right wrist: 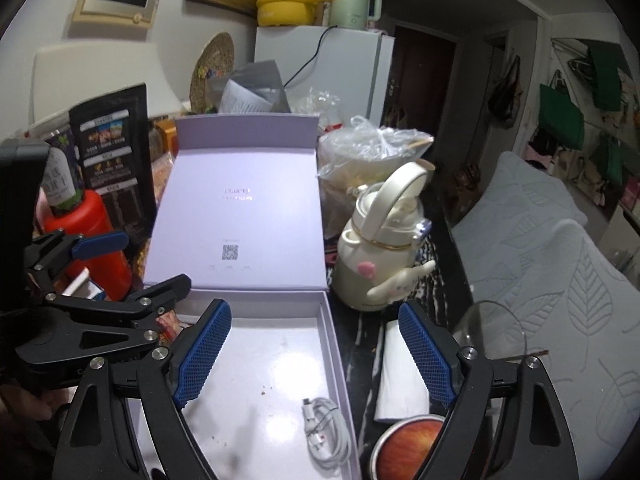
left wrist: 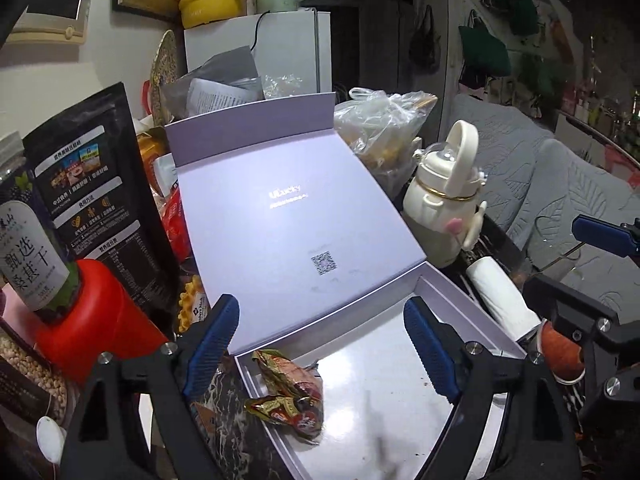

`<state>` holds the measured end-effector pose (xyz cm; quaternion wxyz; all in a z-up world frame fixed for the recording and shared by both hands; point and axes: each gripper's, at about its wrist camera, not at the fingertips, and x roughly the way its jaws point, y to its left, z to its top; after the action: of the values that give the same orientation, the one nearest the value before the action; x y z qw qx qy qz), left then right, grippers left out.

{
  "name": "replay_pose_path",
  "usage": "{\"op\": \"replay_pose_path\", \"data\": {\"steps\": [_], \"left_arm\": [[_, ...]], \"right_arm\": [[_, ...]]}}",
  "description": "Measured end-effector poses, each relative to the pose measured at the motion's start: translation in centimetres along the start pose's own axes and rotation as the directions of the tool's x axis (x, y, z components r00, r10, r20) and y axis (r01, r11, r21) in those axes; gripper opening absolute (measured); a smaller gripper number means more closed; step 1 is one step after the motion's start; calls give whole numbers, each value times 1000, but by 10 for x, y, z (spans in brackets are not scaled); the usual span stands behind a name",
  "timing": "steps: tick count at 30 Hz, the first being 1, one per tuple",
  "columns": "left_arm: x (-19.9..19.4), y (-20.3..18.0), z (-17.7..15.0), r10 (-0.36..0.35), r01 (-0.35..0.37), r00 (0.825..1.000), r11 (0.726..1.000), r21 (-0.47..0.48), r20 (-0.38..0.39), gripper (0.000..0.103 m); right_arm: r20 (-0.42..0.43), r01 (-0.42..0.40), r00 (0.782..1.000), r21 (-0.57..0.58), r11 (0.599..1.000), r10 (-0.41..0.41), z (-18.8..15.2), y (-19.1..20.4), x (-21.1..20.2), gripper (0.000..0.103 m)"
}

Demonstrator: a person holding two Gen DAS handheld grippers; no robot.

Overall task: Organize soft objects
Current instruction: 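Withdraw the left tool from the box back over the table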

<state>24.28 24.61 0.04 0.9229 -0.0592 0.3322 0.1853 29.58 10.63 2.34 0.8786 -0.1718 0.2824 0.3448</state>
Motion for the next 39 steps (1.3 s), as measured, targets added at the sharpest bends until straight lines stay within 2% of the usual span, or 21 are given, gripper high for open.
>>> {"op": "replay_pose_path", "data": {"steps": [8,24,39], "left_arm": [[-32,-16,5,-6,5,1000,1000,28,31,85],[-136,-39,8,-4,-10,987,996,87,163,85],[-226,-61,-22,-85,54,966,990,130,243,85]], "right_arm": [[39,24,999,25,999,-25,1,-7,-38,87],[147,74,986,64,995,-83,-2,-11,-134,87],[201,125,969,100,987,-143,-37,-8,-225,87]]}}
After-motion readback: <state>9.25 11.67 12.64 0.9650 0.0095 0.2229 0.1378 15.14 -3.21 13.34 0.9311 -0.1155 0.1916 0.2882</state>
